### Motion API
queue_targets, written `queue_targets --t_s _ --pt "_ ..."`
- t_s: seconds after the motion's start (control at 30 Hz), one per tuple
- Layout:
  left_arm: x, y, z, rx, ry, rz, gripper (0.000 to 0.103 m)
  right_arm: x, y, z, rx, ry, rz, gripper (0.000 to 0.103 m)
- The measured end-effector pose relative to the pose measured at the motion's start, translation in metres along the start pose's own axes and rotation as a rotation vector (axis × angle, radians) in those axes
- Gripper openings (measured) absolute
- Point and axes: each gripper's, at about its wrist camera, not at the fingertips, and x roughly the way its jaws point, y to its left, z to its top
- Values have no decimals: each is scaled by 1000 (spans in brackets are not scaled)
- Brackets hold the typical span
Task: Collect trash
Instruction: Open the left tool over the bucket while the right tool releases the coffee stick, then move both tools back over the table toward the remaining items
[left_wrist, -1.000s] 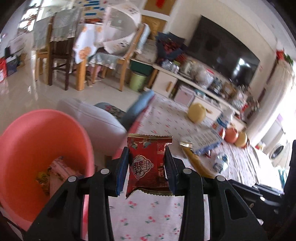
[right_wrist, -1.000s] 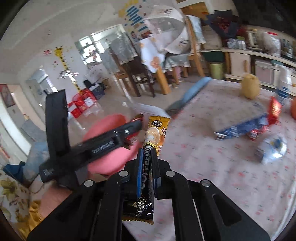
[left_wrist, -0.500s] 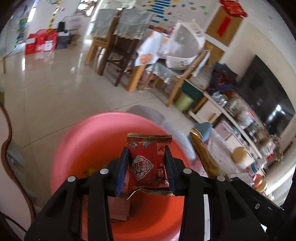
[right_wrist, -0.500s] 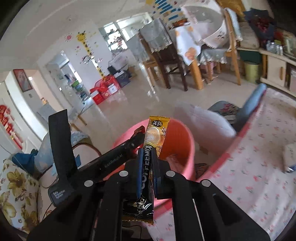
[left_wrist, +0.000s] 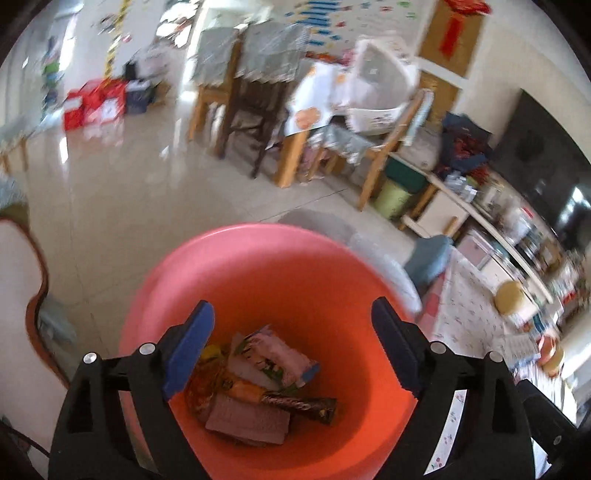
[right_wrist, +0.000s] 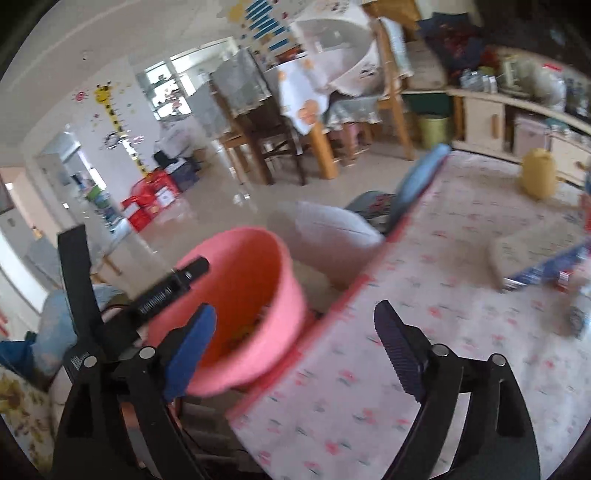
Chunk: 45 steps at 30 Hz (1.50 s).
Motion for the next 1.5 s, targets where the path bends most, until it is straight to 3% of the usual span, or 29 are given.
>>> queue_targets --t_s 0.23,0.33,0.6,0.83,1.27,1.5 --pt "-22 -47 -15 134 -152 -188 88 -37 -36 -40 -8 4 -129 89" --pt "-30 -69 -26 219 -186 -223 90 -49 -46 -59 -26 9 -171 89" --pt "-27 -116 -54 411 -93 -242 90 -70 -60 -95 -44 5 -231 92" --pt "-16 -144 -73 495 32 -231 90 -90 -73 -103 -24 -25 -233 93" --pt "-35 -186 -96 566 5 -266 90 -135 -107 -106 13 -90 -282 93" --pt "-35 -213 -110 632 19 -271 90 -165 -156 -101 86 -141 -361 93"
